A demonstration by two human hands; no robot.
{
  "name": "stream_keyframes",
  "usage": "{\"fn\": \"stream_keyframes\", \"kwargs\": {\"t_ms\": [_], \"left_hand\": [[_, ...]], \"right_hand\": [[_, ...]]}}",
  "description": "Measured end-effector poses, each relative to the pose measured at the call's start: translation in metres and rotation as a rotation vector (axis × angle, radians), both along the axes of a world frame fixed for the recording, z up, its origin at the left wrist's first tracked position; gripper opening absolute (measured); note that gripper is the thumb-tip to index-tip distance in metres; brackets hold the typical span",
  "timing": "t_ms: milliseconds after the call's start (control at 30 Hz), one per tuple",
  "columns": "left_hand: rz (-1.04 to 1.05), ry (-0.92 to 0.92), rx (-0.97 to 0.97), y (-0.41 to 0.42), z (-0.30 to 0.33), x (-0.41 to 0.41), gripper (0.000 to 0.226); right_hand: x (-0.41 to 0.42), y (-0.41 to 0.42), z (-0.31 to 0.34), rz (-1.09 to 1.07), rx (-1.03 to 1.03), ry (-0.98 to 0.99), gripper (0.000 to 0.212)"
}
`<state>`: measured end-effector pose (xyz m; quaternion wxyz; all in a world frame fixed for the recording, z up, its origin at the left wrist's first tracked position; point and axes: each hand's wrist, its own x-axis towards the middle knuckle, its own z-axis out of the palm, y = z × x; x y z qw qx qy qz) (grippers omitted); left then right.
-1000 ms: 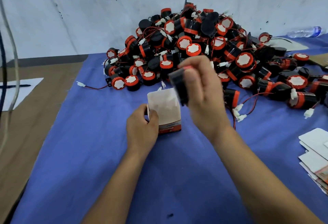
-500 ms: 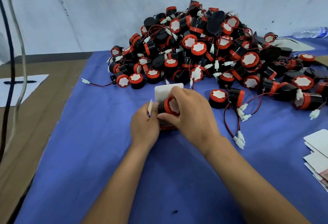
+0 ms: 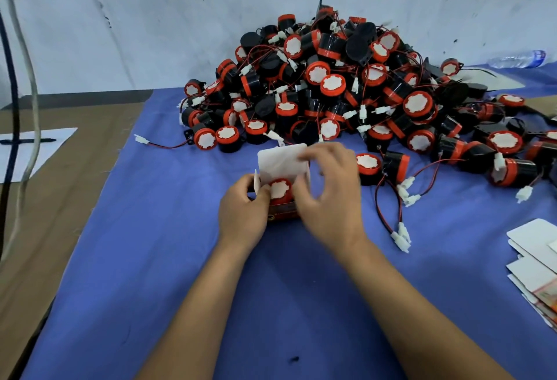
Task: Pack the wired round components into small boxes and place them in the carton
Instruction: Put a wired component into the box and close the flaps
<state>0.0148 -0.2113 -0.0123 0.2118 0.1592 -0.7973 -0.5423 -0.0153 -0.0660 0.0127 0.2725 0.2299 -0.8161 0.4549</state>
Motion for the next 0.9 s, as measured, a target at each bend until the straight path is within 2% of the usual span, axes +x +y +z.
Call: {"fn": "stream_keyframes", "kwargs": {"t_ms": [67,133,167,233,300,400,467,533,600,667,800,900], "left_hand": [[0.002,-0.005,-0.024,0.0,0.0,-0.001,0.009],[0.002,-0.004,-0.034,0.0,0.0,0.0,0.007],[0.004,-0.002,-0.035,0.0,0.0,0.0,0.006],[0.004,0.002,-0.03,0.0,0.001,0.0,0.007],[0.006,0.005,-0.014,0.001,0.001,0.0,0.009],[0.014,0.003,-0.008,0.004,0.0,0.0,0.007],[0.036,0.001,-0.015,0.005,-0.001,0.0,0.005],[0.054,0.003,-0.017,0.006,-0.002,0.0,0.005],[0.063,0.002,-0.011,0.005,-0.002,0.0,0.006],[0.076,-0.005,0.0,0.003,-0.003,-0.001,0.006],[0.09,-0.016,-0.013,0.004,-0.003,-0.002,0.014],[0.093,-0.004,-0.025,0.007,-0.002,0.0,0.018]], "right_hand": [[-0.016,0.001,0.008,-0.088,-0.146,-0.322,0.037],[-0.03,0.002,0.015,0.046,-0.249,-0.704,0.046],[-0.033,0.002,0.018,0.127,-0.294,-0.784,0.044],[-0.033,0.001,0.021,0.197,-0.321,-0.728,0.023],[-0.031,0.001,0.022,0.168,-0.262,-0.57,0.008],[-0.026,0.005,0.017,-0.007,0.05,-0.226,0.003],[-0.021,0.008,0.017,-0.039,0.133,-0.069,0.007],[-0.019,0.011,0.026,0.073,0.038,-0.106,0.011],[-0.023,0.018,0.034,0.241,-0.077,-0.235,0.011],[-0.028,0.023,0.039,0.309,-0.181,-0.276,0.016],[-0.035,0.028,0.034,0.13,-0.62,-0.384,0.024],[-0.035,0.034,0.031,0.082,-0.546,-0.359,0.025]]}}
